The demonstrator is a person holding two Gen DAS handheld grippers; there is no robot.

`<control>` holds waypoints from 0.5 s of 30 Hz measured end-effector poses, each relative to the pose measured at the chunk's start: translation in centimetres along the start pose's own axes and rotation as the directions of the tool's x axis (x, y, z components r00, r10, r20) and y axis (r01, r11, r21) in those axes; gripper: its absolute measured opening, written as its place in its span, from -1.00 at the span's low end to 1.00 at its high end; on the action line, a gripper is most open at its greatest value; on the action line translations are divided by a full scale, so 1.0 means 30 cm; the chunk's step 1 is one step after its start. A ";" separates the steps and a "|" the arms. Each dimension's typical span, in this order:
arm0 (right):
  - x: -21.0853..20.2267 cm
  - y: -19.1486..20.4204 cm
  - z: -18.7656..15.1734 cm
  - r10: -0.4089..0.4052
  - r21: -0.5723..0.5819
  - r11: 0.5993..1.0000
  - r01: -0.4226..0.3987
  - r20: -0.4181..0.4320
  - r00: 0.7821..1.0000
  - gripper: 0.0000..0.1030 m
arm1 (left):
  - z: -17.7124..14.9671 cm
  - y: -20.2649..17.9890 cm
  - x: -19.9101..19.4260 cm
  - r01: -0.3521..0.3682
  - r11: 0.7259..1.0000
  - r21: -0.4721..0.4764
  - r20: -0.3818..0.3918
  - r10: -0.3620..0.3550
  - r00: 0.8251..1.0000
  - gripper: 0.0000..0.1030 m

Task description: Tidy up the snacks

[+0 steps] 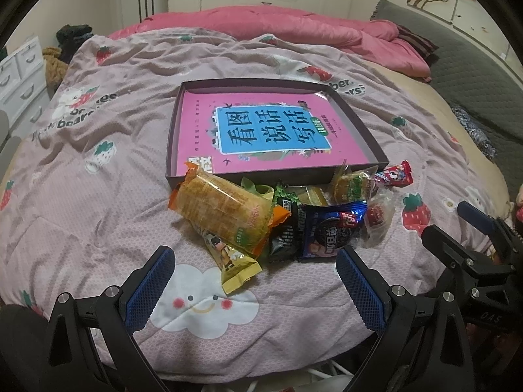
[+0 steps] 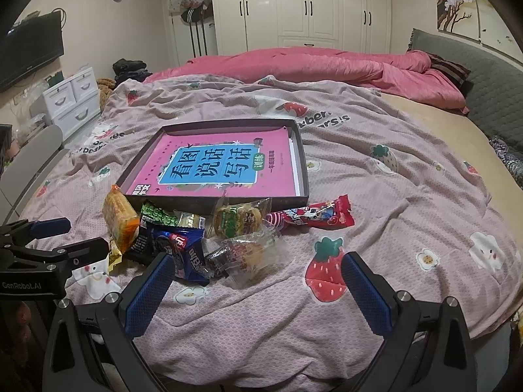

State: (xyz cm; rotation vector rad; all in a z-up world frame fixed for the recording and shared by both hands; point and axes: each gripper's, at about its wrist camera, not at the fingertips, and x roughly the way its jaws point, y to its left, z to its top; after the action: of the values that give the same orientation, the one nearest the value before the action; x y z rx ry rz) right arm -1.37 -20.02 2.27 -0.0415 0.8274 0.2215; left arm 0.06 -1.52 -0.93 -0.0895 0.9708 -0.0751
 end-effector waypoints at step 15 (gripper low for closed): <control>0.050 -0.016 0.004 0.041 0.003 0.999 -0.041 -0.025 0.999 0.99 | 0.032 0.095 0.031 -0.002 0.996 -0.090 -0.020 0.000 1.000 0.92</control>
State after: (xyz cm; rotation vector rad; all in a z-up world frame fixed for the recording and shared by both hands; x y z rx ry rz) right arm -0.20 -20.20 1.22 -0.0251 0.8535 0.2592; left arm 1.45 1.26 -1.48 -0.1717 0.9947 -0.0314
